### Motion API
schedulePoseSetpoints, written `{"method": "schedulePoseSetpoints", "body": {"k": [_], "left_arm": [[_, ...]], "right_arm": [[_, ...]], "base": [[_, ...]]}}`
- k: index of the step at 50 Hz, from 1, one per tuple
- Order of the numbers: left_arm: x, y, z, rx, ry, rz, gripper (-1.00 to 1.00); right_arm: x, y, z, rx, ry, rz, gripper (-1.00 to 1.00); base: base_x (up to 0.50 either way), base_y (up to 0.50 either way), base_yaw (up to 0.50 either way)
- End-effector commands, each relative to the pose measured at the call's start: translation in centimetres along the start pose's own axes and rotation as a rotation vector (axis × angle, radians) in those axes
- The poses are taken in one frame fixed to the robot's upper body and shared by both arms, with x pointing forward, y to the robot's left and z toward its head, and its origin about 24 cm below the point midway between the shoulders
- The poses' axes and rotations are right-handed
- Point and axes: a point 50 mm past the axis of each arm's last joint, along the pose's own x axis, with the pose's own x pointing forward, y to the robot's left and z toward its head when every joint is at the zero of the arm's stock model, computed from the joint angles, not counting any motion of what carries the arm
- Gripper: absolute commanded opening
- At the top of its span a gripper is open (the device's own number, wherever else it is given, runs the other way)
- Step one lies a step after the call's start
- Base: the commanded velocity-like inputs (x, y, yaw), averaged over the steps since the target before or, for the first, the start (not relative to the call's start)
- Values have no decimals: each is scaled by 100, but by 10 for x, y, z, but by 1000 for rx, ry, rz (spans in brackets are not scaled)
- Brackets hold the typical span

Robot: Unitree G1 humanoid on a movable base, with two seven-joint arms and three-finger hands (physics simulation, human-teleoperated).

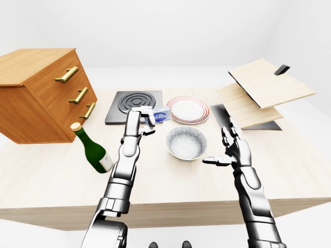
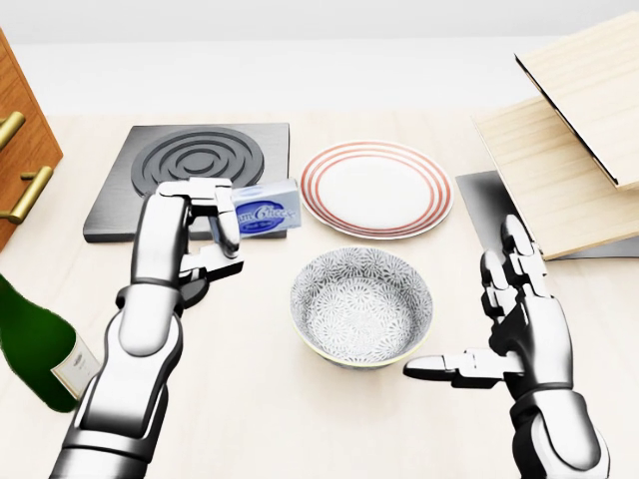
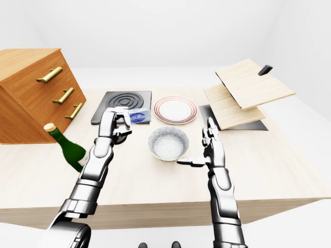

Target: Pick up the cream cheese and put it in the bowl.

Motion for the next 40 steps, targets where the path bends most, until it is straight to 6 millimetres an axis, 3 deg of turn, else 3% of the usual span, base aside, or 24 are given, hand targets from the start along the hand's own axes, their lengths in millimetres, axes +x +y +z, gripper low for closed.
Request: {"method": "schedulePoseSetpoints", "body": {"k": [1, 19, 40], "left_arm": [[8, -12, 27, 146, -112, -70, -100], [10, -52, 8, 394, -51, -196, -100], [0, -77, 12, 465, -89, -269, -100]], "right_arm": [[7, -13, 3, 16, -13, -47, 100], [0, -17, 14, 35, -28, -49, 100], [2, -20, 5, 47, -7, -47, 100]], "base": [[0, 0, 0], [0, 0, 0], [0, 0, 0]]}}
